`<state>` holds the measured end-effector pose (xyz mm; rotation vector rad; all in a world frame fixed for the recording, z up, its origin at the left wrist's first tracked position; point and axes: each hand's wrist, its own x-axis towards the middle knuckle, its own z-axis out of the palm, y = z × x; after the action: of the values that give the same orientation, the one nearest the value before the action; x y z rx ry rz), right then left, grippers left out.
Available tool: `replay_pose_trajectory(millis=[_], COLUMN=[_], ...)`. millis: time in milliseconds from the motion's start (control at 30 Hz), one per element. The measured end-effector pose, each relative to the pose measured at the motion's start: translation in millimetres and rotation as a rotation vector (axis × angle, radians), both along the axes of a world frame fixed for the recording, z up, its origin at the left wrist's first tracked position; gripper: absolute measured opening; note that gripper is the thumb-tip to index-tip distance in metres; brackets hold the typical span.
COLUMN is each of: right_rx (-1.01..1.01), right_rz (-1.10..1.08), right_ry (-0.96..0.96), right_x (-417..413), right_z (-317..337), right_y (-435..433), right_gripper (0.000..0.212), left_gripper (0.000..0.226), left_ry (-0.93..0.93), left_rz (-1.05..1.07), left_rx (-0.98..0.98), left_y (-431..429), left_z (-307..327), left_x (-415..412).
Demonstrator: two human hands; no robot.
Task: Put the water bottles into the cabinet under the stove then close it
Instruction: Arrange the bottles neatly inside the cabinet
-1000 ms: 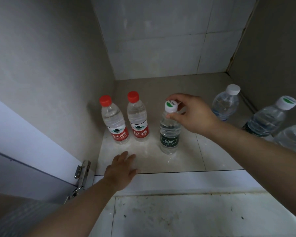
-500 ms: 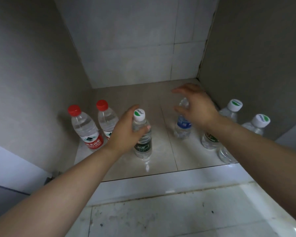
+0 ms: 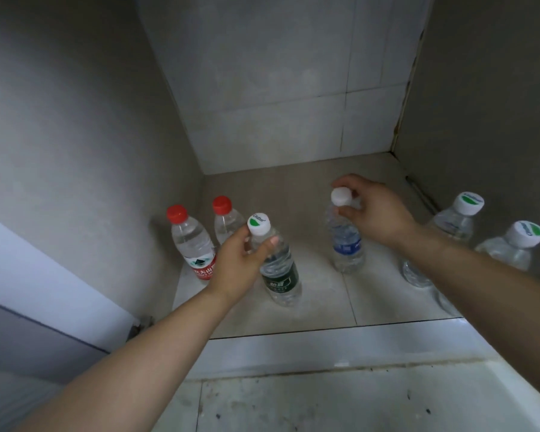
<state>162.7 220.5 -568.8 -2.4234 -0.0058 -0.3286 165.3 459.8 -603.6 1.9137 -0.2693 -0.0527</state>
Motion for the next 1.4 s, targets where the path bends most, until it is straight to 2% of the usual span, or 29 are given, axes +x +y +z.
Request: replay_pose_trajectory(millis=[233, 467, 633, 767, 1033, 1200, 1400], right_rx=[0.213, 0.117, 0.075, 0.035, 0.119, 0.093, 0.075], right_rz=[-0.001, 0.073, 0.039, 0.064, 0.016, 0.007, 0.04], right_ry=[-0.017, -0.005, -0.015, -0.016, -0.072, -0.048, -0.044], right_x=[18.9, 33.4, 41.9, 44.8, 37.6, 36.0, 34.1], right_z=[4.9, -6.1, -8.4, -8.4, -20.7, -21.9, -22.8], right_y=[68.2, 109.9, 116.2, 121.1, 117.2, 119.9, 117.9], right_gripper=[0.029, 0.024, 0.026, 0.031, 0.034, 0.04, 0.044], left_gripper=[0.027, 0.033, 0.019, 0.029, 0.022, 0.039, 0.034], left_ry=[-0.046, -0.005, -0.013, -0.012, -0.002, 0.008, -0.038], left_rz=[0.032, 0.134, 0.149, 0.139, 0.178, 0.208, 0.155], left_rx=[0.095, 0.101, 0.095, 0.08, 0.095, 0.081, 0.174], left_y=[55.5, 98.3, 114.6, 121.5, 129.7, 131.9, 134.0], left_z=[2.8, -5.1, -5.7, -9.0, -10.1, -8.1, -7.6], left_x=[-2.8, 1.9, 8.1, 11.6, 14.3, 13.3, 7.6])
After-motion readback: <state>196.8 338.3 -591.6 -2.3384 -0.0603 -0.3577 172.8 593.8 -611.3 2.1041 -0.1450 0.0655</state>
